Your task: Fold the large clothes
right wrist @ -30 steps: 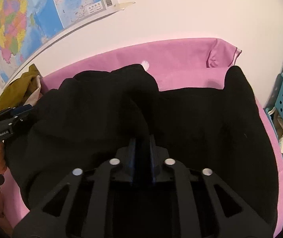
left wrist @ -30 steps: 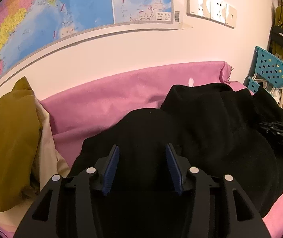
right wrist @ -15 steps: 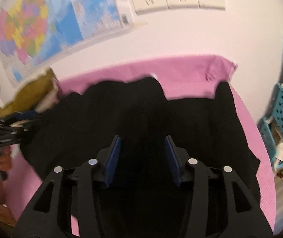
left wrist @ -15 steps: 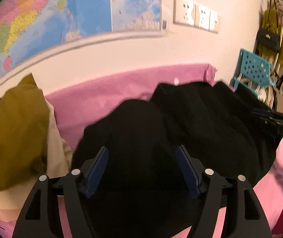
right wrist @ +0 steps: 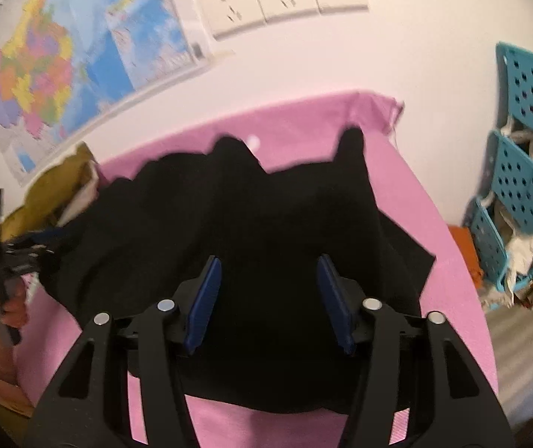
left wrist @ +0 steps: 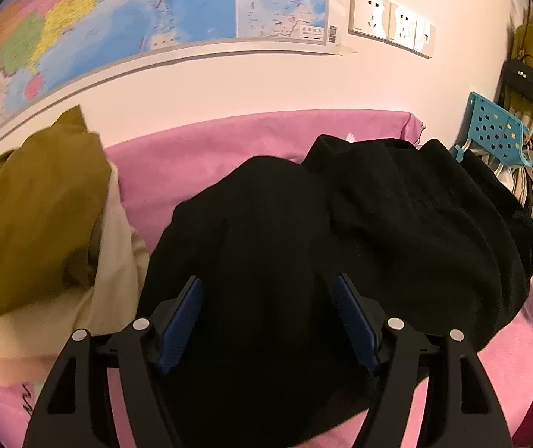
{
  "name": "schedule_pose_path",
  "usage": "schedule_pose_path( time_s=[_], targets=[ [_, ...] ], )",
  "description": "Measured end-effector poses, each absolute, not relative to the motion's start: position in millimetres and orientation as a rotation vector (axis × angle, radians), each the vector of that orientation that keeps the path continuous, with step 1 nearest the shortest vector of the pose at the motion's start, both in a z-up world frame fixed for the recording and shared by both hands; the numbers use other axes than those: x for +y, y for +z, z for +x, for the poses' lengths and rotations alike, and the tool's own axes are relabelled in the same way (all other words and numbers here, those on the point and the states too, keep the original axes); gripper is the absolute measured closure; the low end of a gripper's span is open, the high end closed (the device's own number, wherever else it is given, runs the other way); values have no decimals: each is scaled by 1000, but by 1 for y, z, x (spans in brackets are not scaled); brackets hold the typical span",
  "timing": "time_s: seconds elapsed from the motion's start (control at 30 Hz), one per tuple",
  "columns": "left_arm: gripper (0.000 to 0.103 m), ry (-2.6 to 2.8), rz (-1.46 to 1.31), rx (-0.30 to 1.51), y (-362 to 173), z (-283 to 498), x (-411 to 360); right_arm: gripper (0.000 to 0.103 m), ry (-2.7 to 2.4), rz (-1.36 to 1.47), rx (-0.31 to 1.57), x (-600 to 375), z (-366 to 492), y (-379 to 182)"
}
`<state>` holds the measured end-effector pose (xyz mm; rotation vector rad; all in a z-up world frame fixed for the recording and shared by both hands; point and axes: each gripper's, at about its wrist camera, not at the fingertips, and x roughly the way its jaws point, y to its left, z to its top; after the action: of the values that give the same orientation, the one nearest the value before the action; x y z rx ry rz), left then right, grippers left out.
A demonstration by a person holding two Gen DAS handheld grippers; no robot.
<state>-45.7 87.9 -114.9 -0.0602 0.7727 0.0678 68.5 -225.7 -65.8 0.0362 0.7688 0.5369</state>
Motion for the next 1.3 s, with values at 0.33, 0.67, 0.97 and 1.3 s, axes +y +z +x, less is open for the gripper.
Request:
schedule_pose_path(
  time_s=[0.33, 0.67, 0.97, 1.3],
  targets=[
    [25, 116, -80, 763, -118, -70, 84, 51, 541, 80, 690, -225, 50, -48],
    [19, 130, -52, 759, -120, -76, 69, 48, 700, 0, 685, -186, 13, -43],
    [19, 121, -85, 810, -137, -68, 74, 45, 641, -46, 769, -168, 17, -63],
    [19, 106, -154, 748, -125, -93, 90, 36, 706, -130, 610, -155, -21, -19]
  ],
)
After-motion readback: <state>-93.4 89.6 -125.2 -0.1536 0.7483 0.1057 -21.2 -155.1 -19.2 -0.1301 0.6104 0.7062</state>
